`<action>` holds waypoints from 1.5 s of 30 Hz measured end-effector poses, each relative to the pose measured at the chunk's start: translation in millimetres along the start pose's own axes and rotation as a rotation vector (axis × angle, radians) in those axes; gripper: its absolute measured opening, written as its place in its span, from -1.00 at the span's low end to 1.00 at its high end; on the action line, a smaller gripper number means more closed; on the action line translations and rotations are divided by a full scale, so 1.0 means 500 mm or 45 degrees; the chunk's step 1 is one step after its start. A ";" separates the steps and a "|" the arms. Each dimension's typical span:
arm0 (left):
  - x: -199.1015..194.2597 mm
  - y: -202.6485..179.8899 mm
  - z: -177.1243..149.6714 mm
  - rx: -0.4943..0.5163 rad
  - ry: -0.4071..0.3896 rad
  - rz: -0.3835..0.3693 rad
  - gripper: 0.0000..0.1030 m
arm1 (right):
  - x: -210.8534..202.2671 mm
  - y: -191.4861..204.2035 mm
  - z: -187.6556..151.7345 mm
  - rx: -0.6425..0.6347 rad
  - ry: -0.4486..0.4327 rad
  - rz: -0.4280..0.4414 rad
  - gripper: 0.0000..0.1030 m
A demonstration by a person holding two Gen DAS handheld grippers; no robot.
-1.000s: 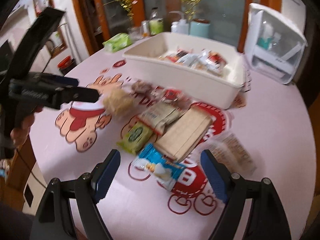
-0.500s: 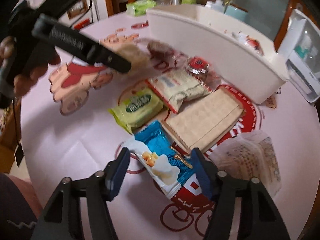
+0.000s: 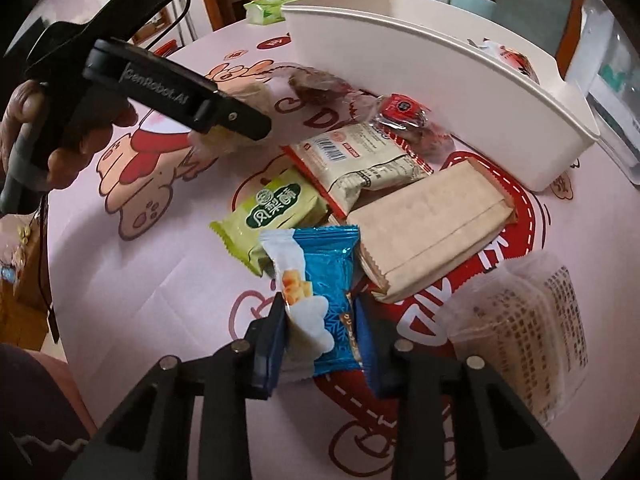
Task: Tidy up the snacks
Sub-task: 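Grasp the clear bag of golden cake with the left tool while the right tool grasps the blue-white snack, then carry both held snacks over the white tray and open both tools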
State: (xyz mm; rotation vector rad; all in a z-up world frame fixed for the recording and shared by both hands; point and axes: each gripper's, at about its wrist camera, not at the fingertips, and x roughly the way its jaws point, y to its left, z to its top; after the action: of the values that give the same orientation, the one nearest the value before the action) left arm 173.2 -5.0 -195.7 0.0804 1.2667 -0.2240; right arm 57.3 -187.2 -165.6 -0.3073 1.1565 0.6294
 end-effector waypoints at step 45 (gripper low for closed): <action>-0.103 -0.008 -0.032 0.045 -0.023 -0.026 0.46 | -0.078 0.011 0.064 0.234 -0.179 -0.013 -0.42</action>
State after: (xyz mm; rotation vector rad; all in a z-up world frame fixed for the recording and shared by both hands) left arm 142.7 0.3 -151.4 0.0952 1.2464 -0.2644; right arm 68.3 -177.7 -116.9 -0.1107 1.0683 0.5233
